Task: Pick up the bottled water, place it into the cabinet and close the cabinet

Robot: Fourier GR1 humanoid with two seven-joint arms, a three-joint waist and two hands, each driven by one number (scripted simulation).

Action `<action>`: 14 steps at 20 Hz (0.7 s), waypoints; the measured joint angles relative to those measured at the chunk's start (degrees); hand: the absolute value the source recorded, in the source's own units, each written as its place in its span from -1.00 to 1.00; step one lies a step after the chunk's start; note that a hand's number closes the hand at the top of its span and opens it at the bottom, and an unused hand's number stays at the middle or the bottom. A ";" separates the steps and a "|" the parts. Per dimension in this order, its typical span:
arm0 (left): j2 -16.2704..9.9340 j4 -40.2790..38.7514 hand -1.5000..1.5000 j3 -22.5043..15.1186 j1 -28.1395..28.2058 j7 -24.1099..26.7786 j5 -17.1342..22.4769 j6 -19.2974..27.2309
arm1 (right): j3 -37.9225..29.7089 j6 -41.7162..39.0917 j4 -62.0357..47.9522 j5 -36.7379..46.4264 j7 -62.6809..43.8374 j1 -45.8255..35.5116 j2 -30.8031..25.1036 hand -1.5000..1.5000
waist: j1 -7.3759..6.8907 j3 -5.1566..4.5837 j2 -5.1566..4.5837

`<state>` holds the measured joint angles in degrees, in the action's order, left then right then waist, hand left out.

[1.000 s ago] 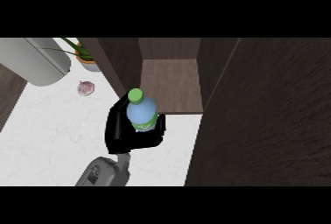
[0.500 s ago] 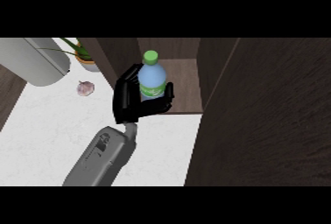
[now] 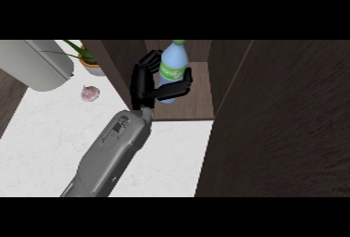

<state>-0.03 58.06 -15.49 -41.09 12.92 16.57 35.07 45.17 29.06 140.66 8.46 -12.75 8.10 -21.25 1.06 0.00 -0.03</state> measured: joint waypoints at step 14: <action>-0.43 -25.83 1.00 5.37 -15.05 5.49 -2.18 3.73 | 0.15 -0.19 0.12 -1.22 0.24 -0.76 0.19 -1.00 | 1.07 -0.02 -0.21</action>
<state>-0.46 32.23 -10.11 -56.13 18.41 14.40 38.80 45.32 28.87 140.78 7.24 -12.51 7.35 -21.06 2.13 -0.02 -0.25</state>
